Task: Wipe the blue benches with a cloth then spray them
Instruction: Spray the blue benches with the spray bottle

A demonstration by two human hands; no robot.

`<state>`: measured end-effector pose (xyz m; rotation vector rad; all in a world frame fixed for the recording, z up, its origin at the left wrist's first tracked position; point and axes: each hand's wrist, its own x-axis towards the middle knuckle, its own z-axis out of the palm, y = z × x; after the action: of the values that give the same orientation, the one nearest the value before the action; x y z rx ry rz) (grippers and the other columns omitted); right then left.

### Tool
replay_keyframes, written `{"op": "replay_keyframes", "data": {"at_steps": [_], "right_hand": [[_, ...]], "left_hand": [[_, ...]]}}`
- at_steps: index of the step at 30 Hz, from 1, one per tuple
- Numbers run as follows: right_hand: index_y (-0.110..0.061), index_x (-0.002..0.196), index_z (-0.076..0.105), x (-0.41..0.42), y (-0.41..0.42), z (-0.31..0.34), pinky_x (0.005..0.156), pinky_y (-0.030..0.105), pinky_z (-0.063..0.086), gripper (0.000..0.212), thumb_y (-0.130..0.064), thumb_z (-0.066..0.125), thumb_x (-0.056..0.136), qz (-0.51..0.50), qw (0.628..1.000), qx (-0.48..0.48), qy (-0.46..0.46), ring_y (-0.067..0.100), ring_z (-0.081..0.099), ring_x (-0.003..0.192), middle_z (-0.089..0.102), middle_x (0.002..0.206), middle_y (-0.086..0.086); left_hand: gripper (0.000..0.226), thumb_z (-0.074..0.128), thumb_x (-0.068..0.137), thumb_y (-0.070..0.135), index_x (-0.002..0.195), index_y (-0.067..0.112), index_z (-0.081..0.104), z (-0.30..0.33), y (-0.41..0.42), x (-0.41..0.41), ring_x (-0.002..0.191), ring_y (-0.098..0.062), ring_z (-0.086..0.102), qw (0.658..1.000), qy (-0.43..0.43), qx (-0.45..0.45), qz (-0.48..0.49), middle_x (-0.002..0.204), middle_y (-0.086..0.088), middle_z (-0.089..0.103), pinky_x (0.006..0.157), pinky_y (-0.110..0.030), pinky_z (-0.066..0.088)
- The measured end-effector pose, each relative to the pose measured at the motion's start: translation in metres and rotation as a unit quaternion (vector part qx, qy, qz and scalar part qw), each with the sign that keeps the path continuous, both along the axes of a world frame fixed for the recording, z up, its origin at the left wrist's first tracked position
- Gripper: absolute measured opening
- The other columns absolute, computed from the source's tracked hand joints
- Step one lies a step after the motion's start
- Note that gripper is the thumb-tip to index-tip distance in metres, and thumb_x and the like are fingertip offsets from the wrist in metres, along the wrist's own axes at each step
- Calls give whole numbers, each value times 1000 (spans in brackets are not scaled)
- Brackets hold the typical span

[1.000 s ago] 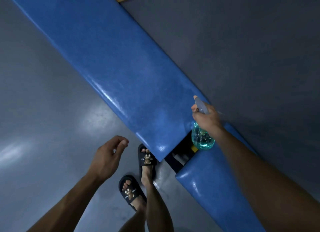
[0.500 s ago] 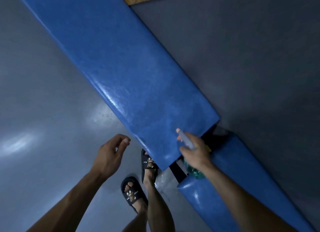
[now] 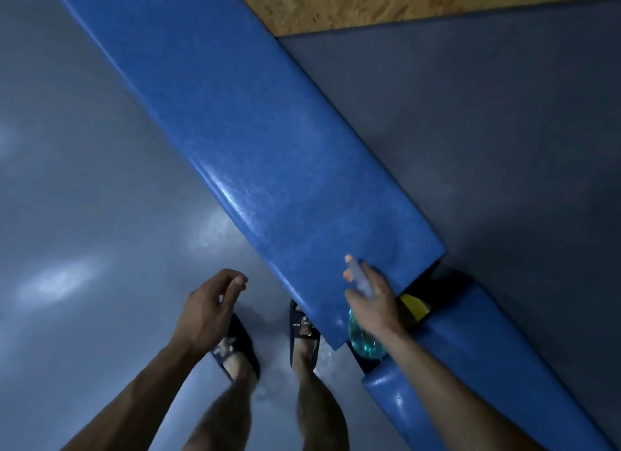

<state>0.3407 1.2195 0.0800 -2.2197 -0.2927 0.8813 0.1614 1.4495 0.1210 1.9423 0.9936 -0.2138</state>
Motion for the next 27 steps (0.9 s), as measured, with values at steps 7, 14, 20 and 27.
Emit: {"op": "replay_keyframes", "data": {"at_steps": [7, 14, 20, 27], "right_hand": [[-15, 84, 67, 114, 41, -8, 64, 26, 46, 8, -12, 60, 81, -138, 986, -45, -80, 15, 56, 65, 59, 70, -6], [-21, 116, 69, 63, 65, 21, 69, 23, 45, 44, 3, 59, 81, 2, 989, -108, -97, 15, 54, 75, 59, 80, -2], [-50, 114, 60, -56, 91, 21, 79, 27, 51, 54, -16, 56, 72, 4, 996, -78, 46, 7, 63, 89, 66, 98, -21], [-25, 78, 58, -91, 141, 11, 67, 43, 54, 7, -31, 55, 75, -109, 989, -94, 25, 20, 60, 68, 58, 68, -2]], "left_hand": [[33, 42, 97, 58, 94, 32, 62, 0, 31, 11, 87, 2, 61, 1000, -14, -1, -6, 92, 19, 69, 75, -24, 46], [29, 43, 98, 51, 93, 31, 63, -3, 76, 3, 89, 6, 60, 999, -22, -34, -23, 93, 18, 69, 76, -16, 45], [38, 37, 92, 60, 93, 31, 61, -5, 120, -11, 85, 0, 62, 998, -14, -43, -35, 90, 16, 68, 74, -24, 49], [39, 38, 90, 61, 93, 31, 62, -7, 168, -17, 88, -3, 61, 997, -13, -53, -55, 91, 14, 68, 76, -16, 45]]}}
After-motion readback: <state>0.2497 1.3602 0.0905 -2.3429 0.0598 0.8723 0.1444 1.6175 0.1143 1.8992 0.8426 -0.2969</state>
